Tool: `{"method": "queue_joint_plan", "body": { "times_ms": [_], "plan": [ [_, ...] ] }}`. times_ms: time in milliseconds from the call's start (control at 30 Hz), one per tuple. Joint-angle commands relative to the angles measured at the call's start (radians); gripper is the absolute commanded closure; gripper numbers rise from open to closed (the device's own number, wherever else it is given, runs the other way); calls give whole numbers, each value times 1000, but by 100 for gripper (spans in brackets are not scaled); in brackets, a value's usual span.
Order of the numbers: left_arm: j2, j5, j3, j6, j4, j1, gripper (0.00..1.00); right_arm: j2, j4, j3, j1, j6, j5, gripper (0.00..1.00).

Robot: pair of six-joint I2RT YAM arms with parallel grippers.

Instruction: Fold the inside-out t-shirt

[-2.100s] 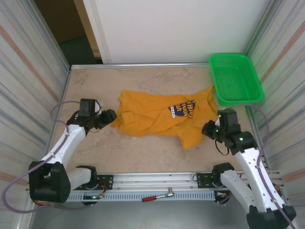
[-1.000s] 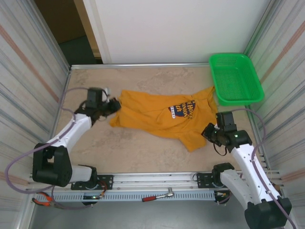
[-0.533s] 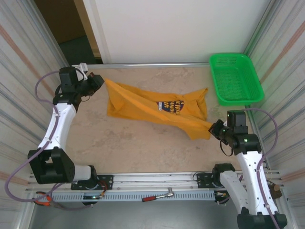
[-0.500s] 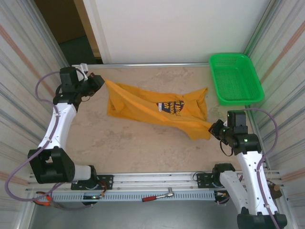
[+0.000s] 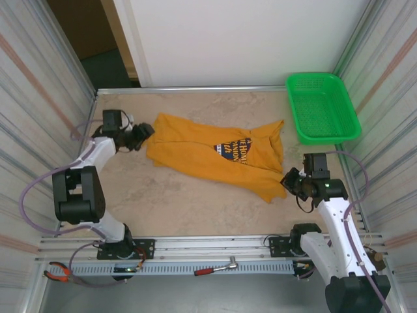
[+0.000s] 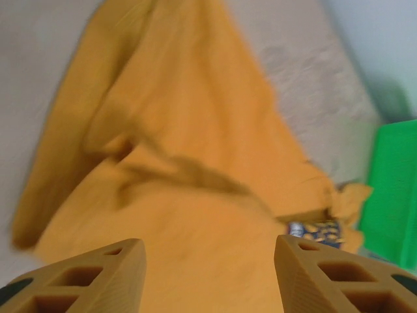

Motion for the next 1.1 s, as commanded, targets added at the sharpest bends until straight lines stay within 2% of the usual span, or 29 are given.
{"method": "queue_joint_plan", "body": {
  "times_ms": [0,100,167,467,733,900,933,1000,1067],
  "plan": [
    [-145,-114,-103,-23,2,-59,44,-4,31,6,-12,-15,13,100],
    [-170,-180,-177,-20,14,-113,41,19,39,12,-14,-22,2,100],
    [-147,-192,-189,-30,29,-119,41,31,47,12,-14,-26,-5,100],
    [-24,-355,-102,9,-3,-119,37,10,37,20,-15,-25,4,100],
    [152,-349,38,58,-16,-115,37,-5,25,20,-19,-23,6,100],
    [194,-341,44,58,-10,-117,38,-18,15,27,-23,-24,2,100],
    [193,-338,36,59,-2,-117,42,-20,13,31,-25,-24,1,100],
    [187,-322,20,63,19,-115,58,-21,14,33,-27,-26,-3,100],
    [173,-304,4,70,37,-112,84,-20,14,40,-27,-27,-5,100]
  ]
}}
